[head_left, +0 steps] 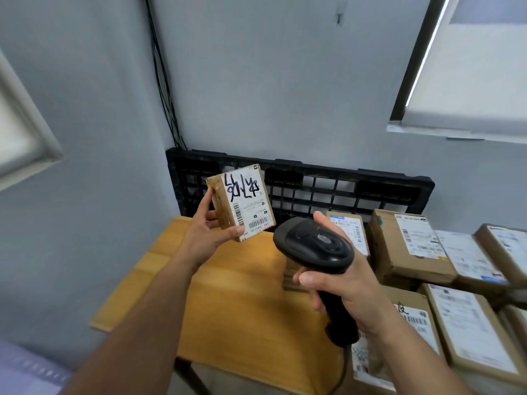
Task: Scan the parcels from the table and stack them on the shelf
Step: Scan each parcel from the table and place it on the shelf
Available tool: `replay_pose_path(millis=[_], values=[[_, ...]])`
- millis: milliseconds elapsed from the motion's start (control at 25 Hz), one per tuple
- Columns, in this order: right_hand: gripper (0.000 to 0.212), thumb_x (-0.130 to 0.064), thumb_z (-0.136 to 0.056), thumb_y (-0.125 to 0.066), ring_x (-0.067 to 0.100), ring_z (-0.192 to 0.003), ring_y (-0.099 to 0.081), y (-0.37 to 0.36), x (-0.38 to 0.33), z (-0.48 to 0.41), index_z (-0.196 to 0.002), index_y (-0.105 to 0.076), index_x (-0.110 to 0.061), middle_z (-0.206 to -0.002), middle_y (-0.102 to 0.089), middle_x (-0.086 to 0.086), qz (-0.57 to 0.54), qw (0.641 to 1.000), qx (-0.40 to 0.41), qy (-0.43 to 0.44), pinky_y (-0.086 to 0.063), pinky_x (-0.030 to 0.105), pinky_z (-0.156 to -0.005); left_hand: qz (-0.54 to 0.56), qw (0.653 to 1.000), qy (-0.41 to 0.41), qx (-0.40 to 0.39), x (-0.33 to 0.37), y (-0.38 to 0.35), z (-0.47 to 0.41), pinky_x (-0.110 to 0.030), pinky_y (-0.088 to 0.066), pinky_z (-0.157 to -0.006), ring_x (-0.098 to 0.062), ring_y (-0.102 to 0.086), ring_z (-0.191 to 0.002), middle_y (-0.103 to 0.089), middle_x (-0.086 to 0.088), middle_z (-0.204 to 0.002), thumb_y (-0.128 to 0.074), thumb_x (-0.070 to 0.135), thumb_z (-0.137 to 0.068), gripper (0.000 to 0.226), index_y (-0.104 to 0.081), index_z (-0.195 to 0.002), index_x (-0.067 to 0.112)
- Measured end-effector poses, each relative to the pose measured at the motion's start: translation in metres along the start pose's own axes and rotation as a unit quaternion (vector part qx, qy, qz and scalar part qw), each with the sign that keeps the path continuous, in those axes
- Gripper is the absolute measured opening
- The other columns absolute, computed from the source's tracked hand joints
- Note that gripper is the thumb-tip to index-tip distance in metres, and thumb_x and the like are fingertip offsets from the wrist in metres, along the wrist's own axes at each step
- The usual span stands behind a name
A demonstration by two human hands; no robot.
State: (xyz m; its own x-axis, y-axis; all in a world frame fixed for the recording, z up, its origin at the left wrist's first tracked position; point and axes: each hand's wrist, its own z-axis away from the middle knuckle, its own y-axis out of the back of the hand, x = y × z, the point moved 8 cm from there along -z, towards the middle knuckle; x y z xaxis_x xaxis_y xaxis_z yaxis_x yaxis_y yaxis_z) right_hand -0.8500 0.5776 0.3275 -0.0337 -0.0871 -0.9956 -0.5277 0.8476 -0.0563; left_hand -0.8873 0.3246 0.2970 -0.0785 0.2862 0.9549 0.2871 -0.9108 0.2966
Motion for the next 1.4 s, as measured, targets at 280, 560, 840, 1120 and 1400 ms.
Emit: replay_pose_path(millis=[280,560,840,1120,1400], values=[[0.104,-0.018,-0.059,-0.085,0.027,-0.048,-0.057,-0.002,-0.003,0.050,-0.145,-0.032,-0.042,-0.091,-0.073,0.008,0.027,1.000,-0.006,-0.006,-0.051,0.032,-0.047,-0.009,0.999,-0.010,0.031,0.019,0.007,0.054,-0.044,-0.047,-0.098,-0.016,-0.055,-0.113,-0.054,0.001,-0.120,-0.084,0.022,-0.068,0.110,-0.015,-0.152,0.041],[0.109,-0.025,-0.054,-0.087,0.026,-0.047,-0.058,-0.021,-0.003,0.088,-0.146,-0.031,-0.043,-0.091,-0.074,0.012,0.020,0.999,-0.040,-0.013,-0.051,0.033,-0.046,-0.020,0.997,0.008,0.074,0.026,0.026,0.119,-0.049,-0.046,-0.100,-0.020,-0.053,-0.117,-0.054,-0.003,-0.126,-0.083,0.037,-0.060,0.113,-0.015,-0.149,0.047],[0.111,-0.023,-0.055,-0.086,0.026,-0.046,-0.057,-0.063,-0.002,0.107,-0.147,-0.028,-0.044,-0.080,-0.072,0.015,-0.005,0.997,-0.079,0.001,-0.047,0.031,-0.045,-0.031,0.994,0.011,0.109,0.024,0.062,0.175,-0.047,-0.043,-0.104,-0.020,-0.052,-0.120,-0.053,-0.004,-0.131,-0.083,0.024,-0.069,0.107,-0.015,-0.151,0.041],[0.110,-0.026,-0.054,-0.088,0.025,-0.049,-0.058,-0.138,-0.009,0.135,-0.143,-0.029,-0.050,-0.098,-0.072,0.013,-0.011,0.996,-0.090,0.025,-0.050,0.032,-0.047,0.001,0.991,-0.001,0.132,0.006,0.123,0.228,-0.042,-0.048,-0.097,-0.022,-0.057,-0.117,-0.057,-0.002,-0.125,-0.080,0.022,-0.075,0.096,-0.022,-0.148,0.042],[0.108,-0.010,-0.062,-0.084,0.028,-0.051,-0.058,-0.248,-0.015,0.164,-0.147,-0.025,-0.044,-0.111,-0.071,-0.008,0.019,0.997,-0.060,0.042,-0.051,0.041,-0.049,0.051,0.994,0.007,0.097,-0.030,0.190,0.309,-0.031,-0.056,-0.082,-0.016,-0.063,-0.107,-0.060,0.000,-0.121,-0.075,0.026,-0.078,0.071,-0.036,-0.134,0.046]])
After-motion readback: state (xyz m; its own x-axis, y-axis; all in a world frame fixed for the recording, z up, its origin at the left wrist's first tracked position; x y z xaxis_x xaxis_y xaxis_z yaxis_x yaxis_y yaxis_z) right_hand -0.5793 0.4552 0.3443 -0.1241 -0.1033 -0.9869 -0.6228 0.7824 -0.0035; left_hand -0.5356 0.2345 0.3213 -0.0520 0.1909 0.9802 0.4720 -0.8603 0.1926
